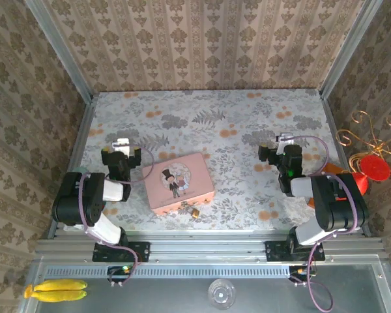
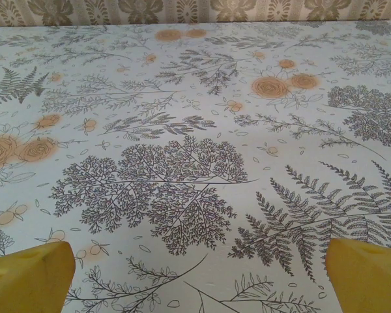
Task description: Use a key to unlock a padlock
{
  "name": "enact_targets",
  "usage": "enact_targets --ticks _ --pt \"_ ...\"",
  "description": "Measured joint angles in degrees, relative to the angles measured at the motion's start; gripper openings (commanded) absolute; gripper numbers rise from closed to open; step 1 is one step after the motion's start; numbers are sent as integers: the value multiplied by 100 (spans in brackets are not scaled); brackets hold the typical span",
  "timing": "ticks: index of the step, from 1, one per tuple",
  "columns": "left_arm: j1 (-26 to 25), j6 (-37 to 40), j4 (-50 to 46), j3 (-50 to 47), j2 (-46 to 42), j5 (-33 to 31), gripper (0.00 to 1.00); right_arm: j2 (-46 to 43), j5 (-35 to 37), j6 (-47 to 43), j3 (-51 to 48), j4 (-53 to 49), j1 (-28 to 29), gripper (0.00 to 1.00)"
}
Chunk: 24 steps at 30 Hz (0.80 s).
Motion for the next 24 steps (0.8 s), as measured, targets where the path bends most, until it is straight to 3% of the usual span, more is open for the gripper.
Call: enact_targets --ticks 24 --pt "302 -258 -330 33 -2 216 100 0 0 0 0 0 0 100"
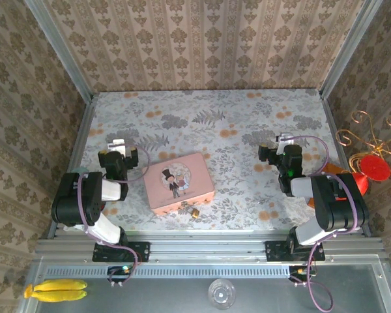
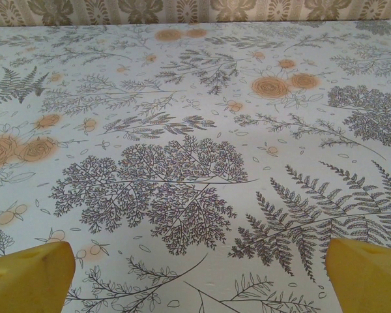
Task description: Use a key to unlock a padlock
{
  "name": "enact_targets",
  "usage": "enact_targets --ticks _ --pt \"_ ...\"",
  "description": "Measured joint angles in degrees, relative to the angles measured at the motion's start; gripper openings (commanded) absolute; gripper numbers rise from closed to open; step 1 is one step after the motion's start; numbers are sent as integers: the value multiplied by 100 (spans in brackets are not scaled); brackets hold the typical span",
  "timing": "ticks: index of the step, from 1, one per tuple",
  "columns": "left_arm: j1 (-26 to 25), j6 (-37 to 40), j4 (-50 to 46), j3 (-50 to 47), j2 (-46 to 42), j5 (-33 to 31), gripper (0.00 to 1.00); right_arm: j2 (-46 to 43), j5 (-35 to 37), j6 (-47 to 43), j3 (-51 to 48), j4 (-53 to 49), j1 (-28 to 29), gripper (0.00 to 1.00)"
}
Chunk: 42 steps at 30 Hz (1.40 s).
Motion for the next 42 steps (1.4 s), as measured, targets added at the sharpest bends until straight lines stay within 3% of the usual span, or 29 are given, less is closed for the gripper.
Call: enact_targets --ticks 20,26,31,35,42 --pt "-9 0 -48 0 -2 4 100 0 0 0 0 0 0 100" --pt "-28 4 -118 0 -138 306 100 0 0 0 0 0 0 100" --pt "-52 22 -1270 94 -1624 356 100 0 0 0 0 0 0 100" --pt "-280 9 -2234 717 -2911 350 100 0 0 0 0 0 0 100" --pt "-415 -772 -3362 1447 -3864 542 100 0 0 0 0 0 0 100"
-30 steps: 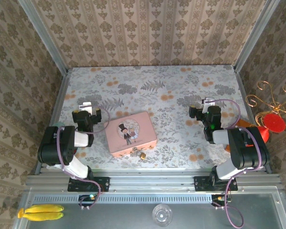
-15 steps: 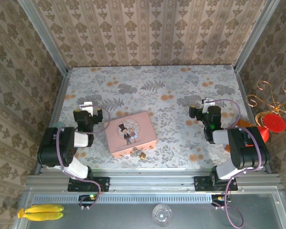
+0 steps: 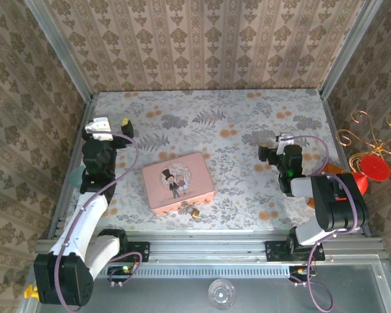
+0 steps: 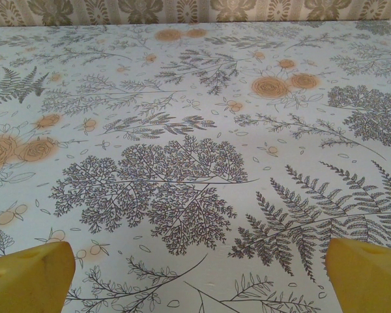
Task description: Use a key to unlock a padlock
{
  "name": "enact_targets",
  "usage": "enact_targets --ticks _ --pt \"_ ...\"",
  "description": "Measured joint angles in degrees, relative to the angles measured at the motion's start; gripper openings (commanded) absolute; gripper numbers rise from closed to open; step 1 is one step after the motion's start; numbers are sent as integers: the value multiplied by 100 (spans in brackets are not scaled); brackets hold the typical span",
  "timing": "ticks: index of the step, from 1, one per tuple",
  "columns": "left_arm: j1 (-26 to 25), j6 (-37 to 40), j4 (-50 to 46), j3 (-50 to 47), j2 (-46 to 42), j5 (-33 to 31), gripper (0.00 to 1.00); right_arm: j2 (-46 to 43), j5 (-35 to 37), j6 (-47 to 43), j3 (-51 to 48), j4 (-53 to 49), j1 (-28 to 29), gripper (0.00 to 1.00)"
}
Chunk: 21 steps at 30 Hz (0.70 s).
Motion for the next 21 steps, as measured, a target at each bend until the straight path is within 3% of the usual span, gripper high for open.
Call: enact_targets --ticks 9,16,21 --pt "0 -1626 -1727 -129 -605 -35 100 -63 -216 -116 -28 9 37 100" --pt "44 -2225 -802 -1864 -2288 693 100 -1268 -214 -444 -57 -798 553 100" --pt "-61 -2212 -970 -1690 -1937 1235 100 -2334 -564 -566 649 -2009 1132 100"
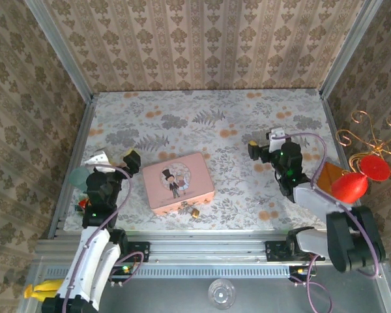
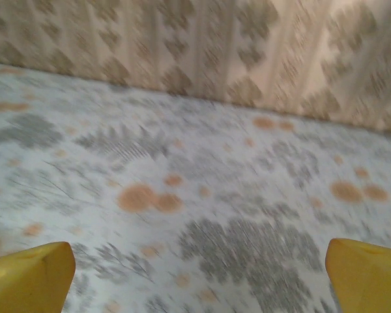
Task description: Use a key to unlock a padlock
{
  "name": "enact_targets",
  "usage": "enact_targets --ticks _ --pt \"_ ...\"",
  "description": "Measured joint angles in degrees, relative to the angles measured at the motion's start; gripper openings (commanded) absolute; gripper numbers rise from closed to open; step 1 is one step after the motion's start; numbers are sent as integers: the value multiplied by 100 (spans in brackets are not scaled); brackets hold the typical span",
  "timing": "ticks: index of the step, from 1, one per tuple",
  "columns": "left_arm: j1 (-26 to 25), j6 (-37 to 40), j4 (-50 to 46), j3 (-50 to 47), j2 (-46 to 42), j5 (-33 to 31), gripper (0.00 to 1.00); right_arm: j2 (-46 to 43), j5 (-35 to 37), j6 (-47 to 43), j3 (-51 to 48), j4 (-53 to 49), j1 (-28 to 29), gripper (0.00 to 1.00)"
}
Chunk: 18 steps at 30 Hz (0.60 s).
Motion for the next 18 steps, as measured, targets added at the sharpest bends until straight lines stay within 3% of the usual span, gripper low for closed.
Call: enact_targets --ticks 4,11,18 --pt "-568 190 61 358 763 455 100 -466 -155 122 776 -942 763 100" --pt "-2109 734 -385 887 1307 490 100 -520 -162 920 2046 -2470 2151 100" --pt "-2977 1296 -481 691 957 -197 100 -452 -417 2015 2262 -3377 2227 100"
